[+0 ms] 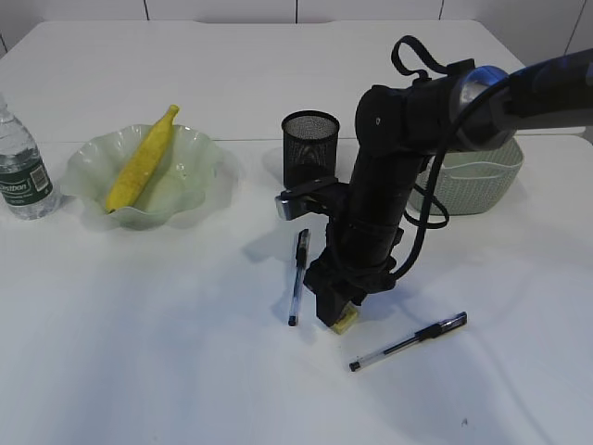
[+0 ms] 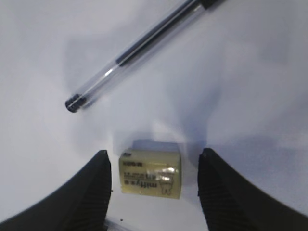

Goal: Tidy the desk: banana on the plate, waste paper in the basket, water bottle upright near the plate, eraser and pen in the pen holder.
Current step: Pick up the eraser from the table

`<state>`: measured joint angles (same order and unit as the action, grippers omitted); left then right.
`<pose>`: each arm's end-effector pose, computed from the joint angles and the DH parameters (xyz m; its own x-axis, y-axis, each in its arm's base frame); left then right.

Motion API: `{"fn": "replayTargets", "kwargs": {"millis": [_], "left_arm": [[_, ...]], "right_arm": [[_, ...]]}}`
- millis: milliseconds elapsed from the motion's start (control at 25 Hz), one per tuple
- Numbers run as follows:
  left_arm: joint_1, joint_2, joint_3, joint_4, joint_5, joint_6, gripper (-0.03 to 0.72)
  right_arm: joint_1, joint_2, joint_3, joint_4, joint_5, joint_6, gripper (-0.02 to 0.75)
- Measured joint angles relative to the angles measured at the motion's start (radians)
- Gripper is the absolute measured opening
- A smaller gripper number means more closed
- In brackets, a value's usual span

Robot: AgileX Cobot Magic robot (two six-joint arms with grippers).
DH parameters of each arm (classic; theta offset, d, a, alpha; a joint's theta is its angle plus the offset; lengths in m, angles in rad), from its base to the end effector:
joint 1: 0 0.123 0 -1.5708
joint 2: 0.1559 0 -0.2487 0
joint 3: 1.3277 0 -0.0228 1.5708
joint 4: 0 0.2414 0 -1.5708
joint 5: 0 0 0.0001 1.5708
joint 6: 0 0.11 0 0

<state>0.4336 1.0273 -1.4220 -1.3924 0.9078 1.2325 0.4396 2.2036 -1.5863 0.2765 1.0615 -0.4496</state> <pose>0.1959 -0.0034 0.5030 0.2095 0.0599 -0.9760 0.4271 0.8923 0.1464 0.3469 0.1921 0.0891 -0.7346 -0.6750 -0.0692 -0.6704 0.7061 0.2281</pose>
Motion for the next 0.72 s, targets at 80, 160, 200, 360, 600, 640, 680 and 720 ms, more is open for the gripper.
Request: {"fn": "replayTargets", "kwargs": {"millis": [80, 160, 200, 360, 600, 640, 680, 720], "left_arm": [[0.000, 0.000, 0.000, 0.000, 0.000, 0.000, 0.559], [0.000, 0.000, 0.000, 0.000, 0.000, 0.000, 0.559], [0.000, -0.002, 0.000, 0.002, 0.000, 0.000, 0.559], [0.000, -0.010, 0.000, 0.002, 0.000, 0.000, 0.559], [0.000, -0.012, 0.000, 0.002, 0.000, 0.000, 0.558], [0.000, -0.012, 0.000, 0.002, 0.000, 0.000, 0.558], [0.000, -0.012, 0.000, 0.002, 0.000, 0.000, 0.558], [0.000, -0.012, 0.000, 0.002, 0.000, 0.000, 0.558]], "right_arm": [[0.000, -0.001, 0.000, 0.000, 0.000, 0.002, 0.430], [0.000, -0.001, 0.000, 0.000, 0.000, 0.004, 0.430], [0.000, -0.001, 0.000, 0.000, 0.000, 0.004, 0.430], [0.000, -0.001, 0.000, 0.002, 0.000, 0.008, 0.430], [0.000, -0.001, 0.000, 0.002, 0.000, 0.016, 0.430], [0.000, -0.001, 0.000, 0.002, 0.000, 0.016, 0.430], [0.000, -0.001, 0.000, 0.002, 0.000, 0.018, 0.430], [0.000, -0.001, 0.000, 0.002, 0.000, 0.018, 0.430]]}}
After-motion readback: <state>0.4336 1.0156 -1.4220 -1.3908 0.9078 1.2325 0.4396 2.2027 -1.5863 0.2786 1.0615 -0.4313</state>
